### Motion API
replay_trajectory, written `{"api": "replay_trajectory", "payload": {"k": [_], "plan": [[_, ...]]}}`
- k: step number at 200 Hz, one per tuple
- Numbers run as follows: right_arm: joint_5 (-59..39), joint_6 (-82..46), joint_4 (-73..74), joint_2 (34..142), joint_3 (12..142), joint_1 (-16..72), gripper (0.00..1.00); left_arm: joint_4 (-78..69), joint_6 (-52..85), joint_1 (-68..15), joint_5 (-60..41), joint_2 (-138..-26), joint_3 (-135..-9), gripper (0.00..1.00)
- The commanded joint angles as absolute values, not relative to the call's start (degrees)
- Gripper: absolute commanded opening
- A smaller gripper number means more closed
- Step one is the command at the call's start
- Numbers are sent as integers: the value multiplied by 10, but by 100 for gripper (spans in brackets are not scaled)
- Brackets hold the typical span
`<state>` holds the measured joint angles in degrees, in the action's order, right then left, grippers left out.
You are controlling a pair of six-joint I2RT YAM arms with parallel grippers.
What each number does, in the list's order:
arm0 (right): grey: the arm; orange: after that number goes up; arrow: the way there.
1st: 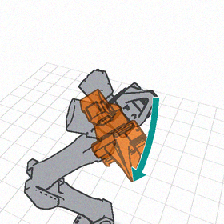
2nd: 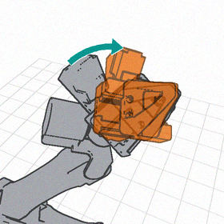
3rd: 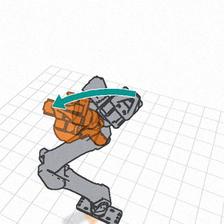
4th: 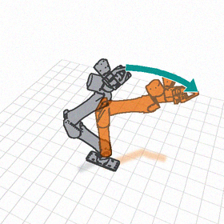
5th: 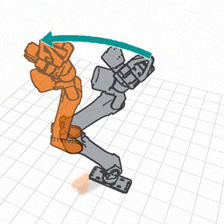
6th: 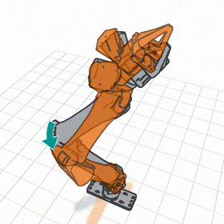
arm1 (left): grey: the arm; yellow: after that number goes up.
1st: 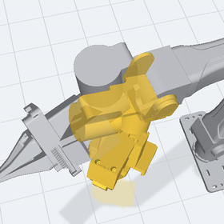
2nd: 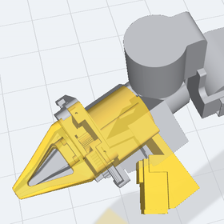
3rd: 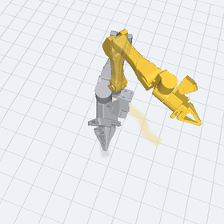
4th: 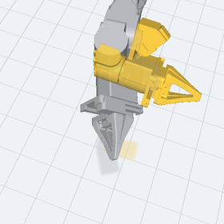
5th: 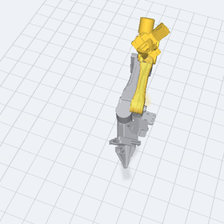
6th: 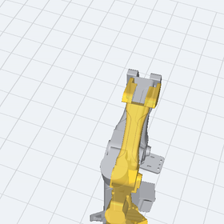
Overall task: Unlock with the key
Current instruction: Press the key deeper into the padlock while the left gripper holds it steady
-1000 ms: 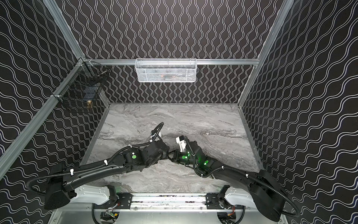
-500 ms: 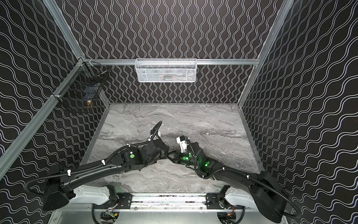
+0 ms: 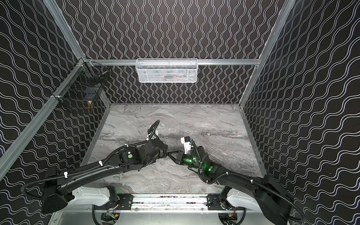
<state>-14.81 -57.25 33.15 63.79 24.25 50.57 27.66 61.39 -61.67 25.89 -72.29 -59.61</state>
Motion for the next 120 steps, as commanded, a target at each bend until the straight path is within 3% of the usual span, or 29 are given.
{"api": "replay_trajectory", "payload": {"k": [1, 120], "plan": [[-114, -576, 326, 639, 263, 509, 25, 269, 624, -616, 272, -720, -595, 0], [-100, -601, 366, 682, 266, 532, 16, 264, 626, -616, 273, -718, -598, 0]]}}
